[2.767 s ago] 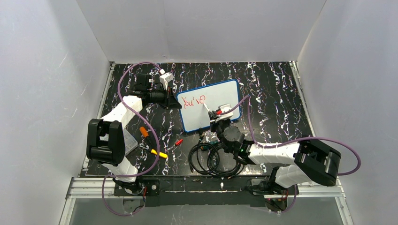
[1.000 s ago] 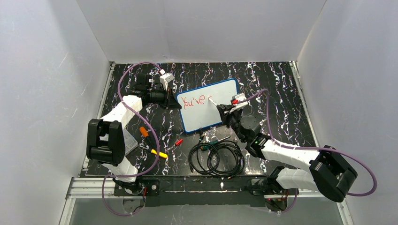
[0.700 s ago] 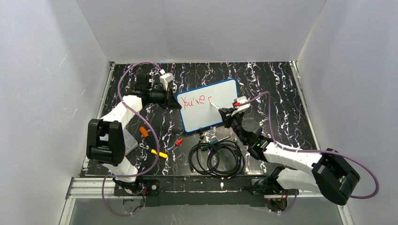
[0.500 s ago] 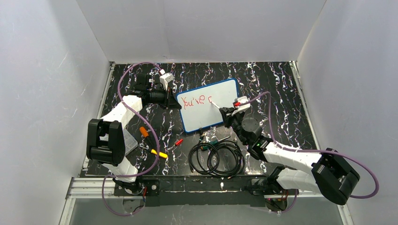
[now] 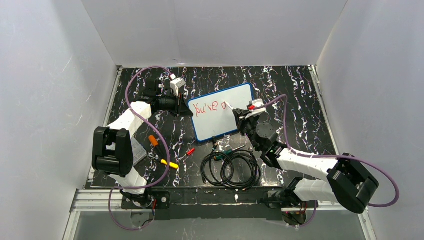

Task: Write a sentence on the whiteboard

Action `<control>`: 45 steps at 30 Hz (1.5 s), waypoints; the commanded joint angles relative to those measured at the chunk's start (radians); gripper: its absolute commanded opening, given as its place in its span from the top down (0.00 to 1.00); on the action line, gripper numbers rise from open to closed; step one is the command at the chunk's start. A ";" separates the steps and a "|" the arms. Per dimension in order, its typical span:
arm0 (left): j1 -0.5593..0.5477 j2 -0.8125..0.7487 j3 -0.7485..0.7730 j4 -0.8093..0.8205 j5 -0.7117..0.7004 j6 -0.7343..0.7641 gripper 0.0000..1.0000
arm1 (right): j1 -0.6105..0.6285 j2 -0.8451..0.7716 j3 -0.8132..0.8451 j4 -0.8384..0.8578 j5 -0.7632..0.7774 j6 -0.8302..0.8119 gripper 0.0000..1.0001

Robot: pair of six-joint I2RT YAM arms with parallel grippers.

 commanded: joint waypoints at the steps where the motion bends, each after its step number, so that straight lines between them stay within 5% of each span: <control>1: -0.005 -0.032 0.025 -0.026 0.009 0.025 1.00 | -0.004 0.001 0.027 0.034 0.034 -0.022 0.99; 26: -0.005 -0.031 0.022 -0.025 0.007 0.024 1.00 | 0.004 -0.062 -0.069 -0.075 0.045 0.043 0.99; 45: -0.005 -0.037 0.023 -0.020 0.008 0.020 1.00 | 0.004 -0.134 0.071 -0.073 0.063 -0.044 0.99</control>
